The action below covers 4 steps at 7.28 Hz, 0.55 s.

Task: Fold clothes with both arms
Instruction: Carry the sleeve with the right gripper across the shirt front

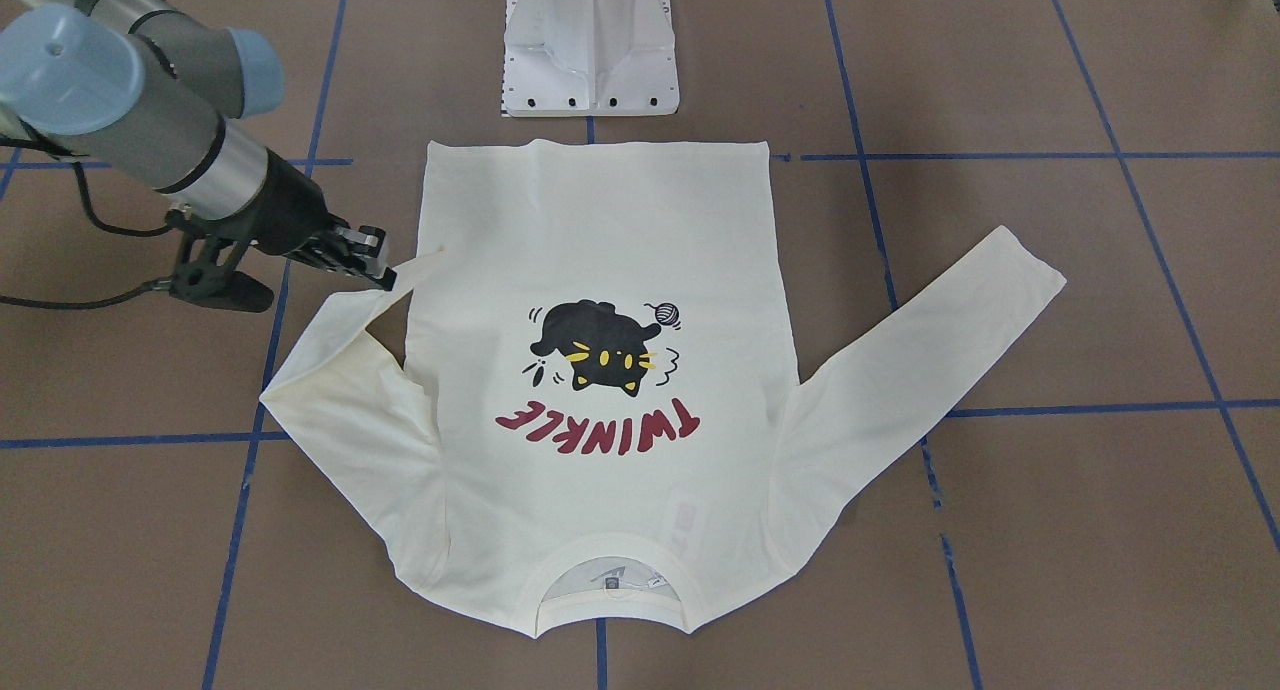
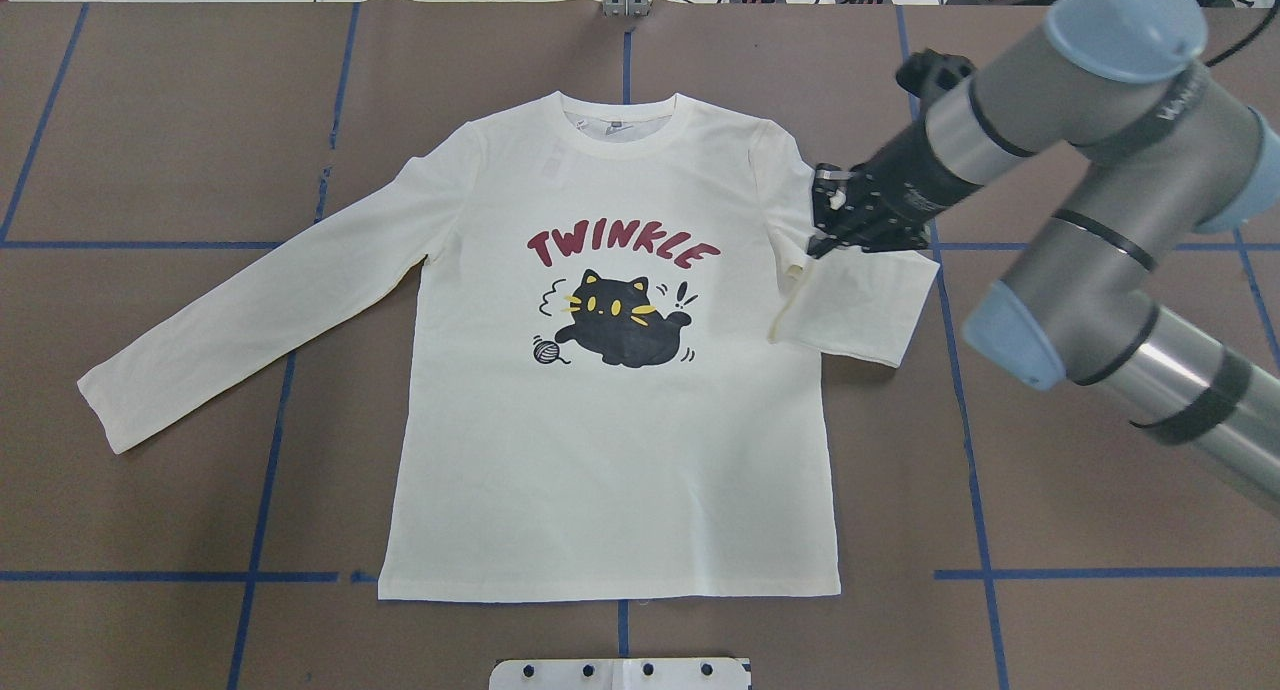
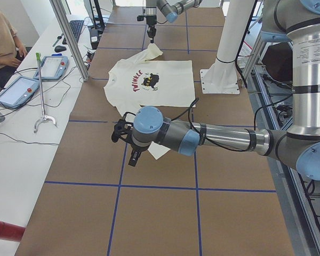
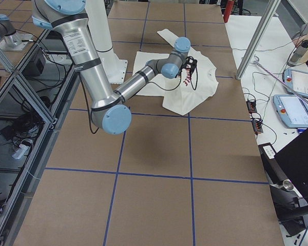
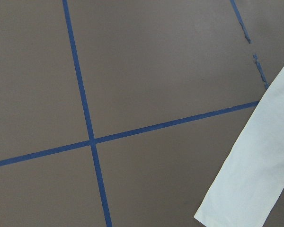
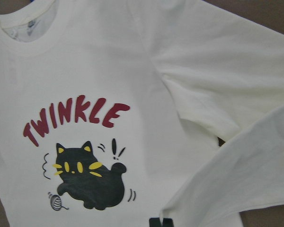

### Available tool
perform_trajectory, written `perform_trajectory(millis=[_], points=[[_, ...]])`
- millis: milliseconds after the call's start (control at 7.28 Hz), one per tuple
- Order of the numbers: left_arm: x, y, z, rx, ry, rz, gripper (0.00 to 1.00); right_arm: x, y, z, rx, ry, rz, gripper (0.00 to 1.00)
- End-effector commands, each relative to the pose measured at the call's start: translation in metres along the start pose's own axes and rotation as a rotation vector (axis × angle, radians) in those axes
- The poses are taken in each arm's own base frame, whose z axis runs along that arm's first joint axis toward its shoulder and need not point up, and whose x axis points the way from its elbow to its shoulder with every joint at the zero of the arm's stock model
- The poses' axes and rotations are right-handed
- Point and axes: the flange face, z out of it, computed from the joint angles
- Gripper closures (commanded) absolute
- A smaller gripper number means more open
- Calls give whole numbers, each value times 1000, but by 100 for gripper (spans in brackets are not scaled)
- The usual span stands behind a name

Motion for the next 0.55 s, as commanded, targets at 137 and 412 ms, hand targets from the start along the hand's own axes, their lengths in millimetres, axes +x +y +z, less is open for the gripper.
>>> perform_trajectory(millis=[137,412], points=[[-1,-5,1,2,-4,8,0,-271,138,140,215,-70,-21,100],[-2,-4,3,0,-2,8,0,-318,183,232,286,-124,-67,12]])
